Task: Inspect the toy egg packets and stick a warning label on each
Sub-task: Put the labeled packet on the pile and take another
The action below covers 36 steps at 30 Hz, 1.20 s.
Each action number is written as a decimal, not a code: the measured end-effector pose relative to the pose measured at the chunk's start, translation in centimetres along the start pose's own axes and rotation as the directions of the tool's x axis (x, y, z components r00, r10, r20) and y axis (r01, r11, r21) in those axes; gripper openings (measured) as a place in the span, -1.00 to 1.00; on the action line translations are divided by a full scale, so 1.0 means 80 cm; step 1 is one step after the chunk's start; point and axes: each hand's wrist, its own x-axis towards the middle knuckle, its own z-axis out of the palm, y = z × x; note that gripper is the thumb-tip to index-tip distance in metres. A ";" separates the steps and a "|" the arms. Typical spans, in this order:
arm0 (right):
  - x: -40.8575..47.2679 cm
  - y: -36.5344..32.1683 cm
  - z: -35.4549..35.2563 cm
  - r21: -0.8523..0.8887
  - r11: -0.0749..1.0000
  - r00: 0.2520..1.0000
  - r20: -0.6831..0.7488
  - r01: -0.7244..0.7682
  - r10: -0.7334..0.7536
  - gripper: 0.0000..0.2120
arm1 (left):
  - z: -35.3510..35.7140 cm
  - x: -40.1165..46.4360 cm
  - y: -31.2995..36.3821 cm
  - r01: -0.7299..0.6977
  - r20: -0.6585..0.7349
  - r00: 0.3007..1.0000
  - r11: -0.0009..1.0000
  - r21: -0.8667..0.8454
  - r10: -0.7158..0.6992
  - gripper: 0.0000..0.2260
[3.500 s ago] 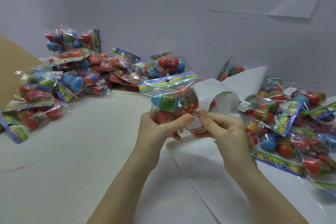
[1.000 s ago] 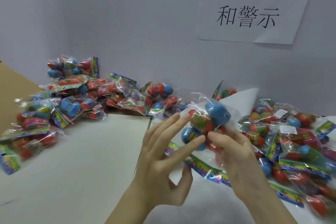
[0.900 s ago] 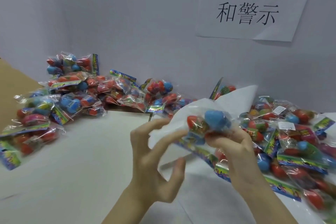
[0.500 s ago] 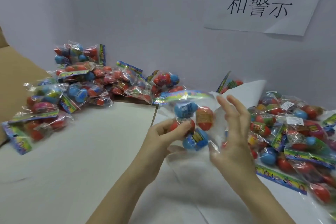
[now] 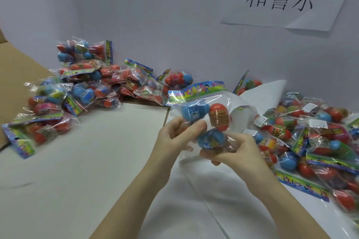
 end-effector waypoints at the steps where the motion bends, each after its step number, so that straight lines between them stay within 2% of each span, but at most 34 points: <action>1: 0.001 0.002 0.001 -0.020 1.000 1.000 0.015 -0.018 0.018 -0.75 | 0.001 0.000 -0.001 -0.008 0.001 1.000 1.000 -0.009 0.008 -0.73; 4: 0.001 0.004 0.007 -0.092 0.992 0.993 0.074 -0.087 0.094 -0.79 | 0.004 -0.003 -0.002 -0.069 -0.031 0.997 0.998 0.006 0.069 -0.70; 7: 0.002 0.004 0.004 -0.088 0.991 0.993 0.047 -0.104 0.108 -0.79 | 0.005 -0.002 -0.004 -0.097 -0.072 0.993 0.995 -0.022 0.096 -0.69; 8: 0.001 0.003 0.001 -0.075 0.993 0.995 0.028 -0.093 0.096 -0.74 | 0.005 -0.001 -0.005 -0.097 -0.093 0.991 0.994 -0.051 0.092 -0.68; 11: -0.003 0.001 0.001 -0.052 0.997 0.998 -0.022 -0.051 0.050 -0.31 | 0.003 0.001 -0.008 -0.078 -0.108 0.992 0.989 -0.123 0.065 -0.62; 13: -0.004 0.003 0.004 0.030 0.999 0.998 -0.058 -0.027 0.029 -0.22 | 0.002 0.000 -0.006 -0.030 -0.045 0.999 0.978 -0.204 0.021 -0.60; 15: -0.005 0.004 0.008 0.070 0.997 0.996 -0.090 -0.019 0.026 -0.25 | -0.001 0.000 -0.003 0.005 0.007 1.000 0.974 -0.227 -0.004 -0.64; 17: -0.003 0.006 0.009 0.113 0.993 0.994 -0.099 -0.025 0.037 -0.35 | -0.003 0.001 -0.003 -0.008 0.022 1.000 0.990 -0.138 0.011 -0.70; 20: -0.002 0.003 0.008 0.181 0.982 0.998 -0.039 -0.043 0.051 -0.46 | 0.000 -0.001 -0.003 -0.026 0.013 1.000 0.997 -0.066 0.027 -0.65; 23: -0.006 -0.001 0.008 0.144 0.989 1.000 0.021 -0.019 0.017 -0.55 | 0.003 -0.002 -0.002 -0.047 -0.016 0.999 0.998 -0.033 0.046 -0.78; 25: -0.008 -0.002 0.011 0.170 0.985 0.999 0.049 -0.019 0.010 -0.69 | 0.002 -0.001 -0.003 -0.032 -0.033 0.999 0.997 -0.065 0.030 -0.90; 28: -0.010 -0.001 0.017 0.140 0.989 0.999 0.030 -0.040 0.036 -0.73 | 0.003 0.002 -0.003 0.010 -0.048 0.999 0.988 -0.153 -0.018 -0.94; 32: -0.009 0.001 0.017 0.026 1.000 0.999 -0.050 -0.001 0.002 -0.68 | 0.005 0.001 -0.002 0.022 -0.066 0.997 0.962 -0.272 -0.041 -0.82; 36: -0.007 0.004 0.014 0.129 0.991 0.999 0.010 -0.042 0.041 -0.74 | 0.004 0.000 0.002 0.037 -0.039 0.998 0.974 -0.223 -0.047 -0.39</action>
